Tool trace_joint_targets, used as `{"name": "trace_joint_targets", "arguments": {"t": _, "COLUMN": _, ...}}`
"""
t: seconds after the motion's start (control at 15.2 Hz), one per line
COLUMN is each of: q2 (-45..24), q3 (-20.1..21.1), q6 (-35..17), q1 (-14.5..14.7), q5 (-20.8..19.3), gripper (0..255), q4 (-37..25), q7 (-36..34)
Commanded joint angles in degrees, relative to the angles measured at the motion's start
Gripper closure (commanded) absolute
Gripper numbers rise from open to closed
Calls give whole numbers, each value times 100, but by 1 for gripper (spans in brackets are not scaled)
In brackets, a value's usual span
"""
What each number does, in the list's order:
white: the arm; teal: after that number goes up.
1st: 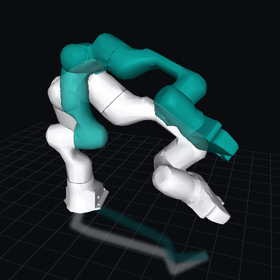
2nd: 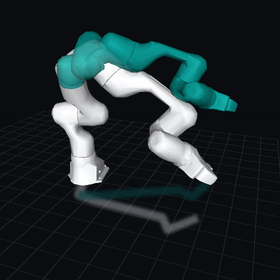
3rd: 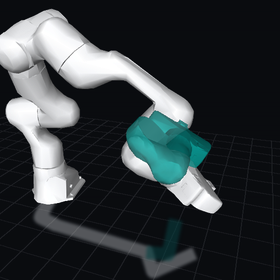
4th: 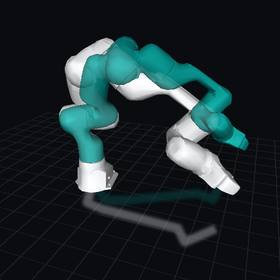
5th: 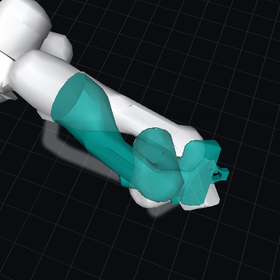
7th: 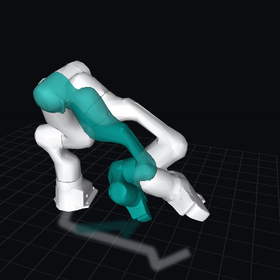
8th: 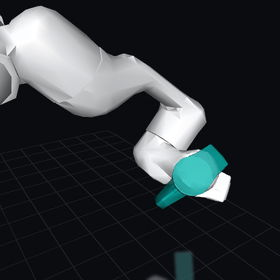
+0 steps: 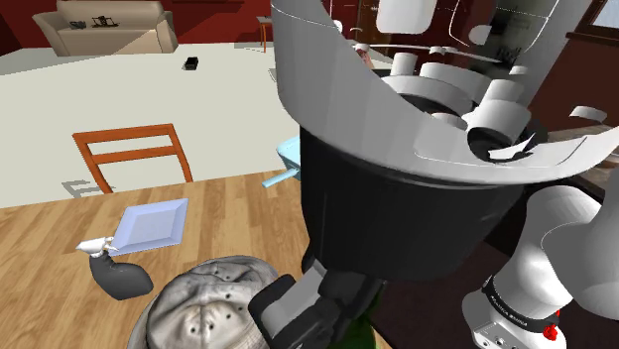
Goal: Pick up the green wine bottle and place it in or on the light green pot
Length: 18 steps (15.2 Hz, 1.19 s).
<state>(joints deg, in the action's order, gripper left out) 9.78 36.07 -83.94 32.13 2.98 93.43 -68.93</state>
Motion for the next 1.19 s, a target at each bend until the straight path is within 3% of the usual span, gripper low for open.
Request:
{"name": "trace_joint_targets", "arguments": {"t": 0.0, "q2": 73, "q3": -14, "q6": -165, "q1": 6, "q5": 39, "gripper": 255, "q4": 220, "q7": 20}}
{"name": "trace_joint_targets", "arguments": {"t": 0.79, "q2": 318, "q3": -39, "q6": -1094, "q1": 43, "q5": 176, "gripper": 255, "q4": 1356, "q7": 101}}
{"name": "trace_joint_targets", "arguments": {"t": 1.12, "q2": 318, "q3": -38, "q6": -1094, "q1": 42, "q5": 177, "gripper": 255, "q4": 1356, "q7": 101}}
